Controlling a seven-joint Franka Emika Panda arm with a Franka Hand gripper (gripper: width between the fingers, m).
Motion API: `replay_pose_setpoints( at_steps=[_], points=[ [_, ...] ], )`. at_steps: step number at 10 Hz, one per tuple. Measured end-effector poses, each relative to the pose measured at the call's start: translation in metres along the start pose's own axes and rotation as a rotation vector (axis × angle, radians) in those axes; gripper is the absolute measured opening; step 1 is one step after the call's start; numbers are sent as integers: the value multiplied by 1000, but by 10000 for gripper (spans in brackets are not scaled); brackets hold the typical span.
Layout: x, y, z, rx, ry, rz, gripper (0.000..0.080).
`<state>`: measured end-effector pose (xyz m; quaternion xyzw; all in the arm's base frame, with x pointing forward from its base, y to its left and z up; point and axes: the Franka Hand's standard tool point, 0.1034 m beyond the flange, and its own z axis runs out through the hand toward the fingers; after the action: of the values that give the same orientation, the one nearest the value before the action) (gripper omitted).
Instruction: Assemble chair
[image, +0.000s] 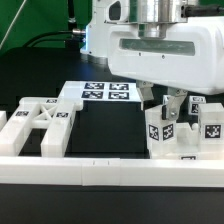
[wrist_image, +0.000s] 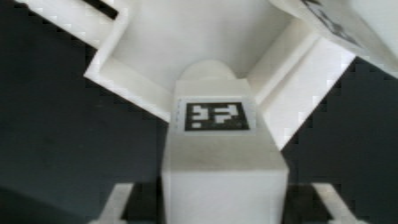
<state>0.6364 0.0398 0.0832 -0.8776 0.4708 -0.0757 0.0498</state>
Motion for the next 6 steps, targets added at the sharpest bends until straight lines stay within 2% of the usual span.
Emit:
replay_pose_setpoints(
  at_steps=[1, 2, 3, 4, 6],
  points=[
    [0, 0, 0, -1, -1, -38, 290],
    [1, 0, -1, -3, -4, -73, 493],
    [-1, 0, -1, -11, -8, -170, 493],
    [-1, -1, -1, -13, -7, -287, 615],
    [0, -2, -3, -9, -6, -412, 639]
  ],
)
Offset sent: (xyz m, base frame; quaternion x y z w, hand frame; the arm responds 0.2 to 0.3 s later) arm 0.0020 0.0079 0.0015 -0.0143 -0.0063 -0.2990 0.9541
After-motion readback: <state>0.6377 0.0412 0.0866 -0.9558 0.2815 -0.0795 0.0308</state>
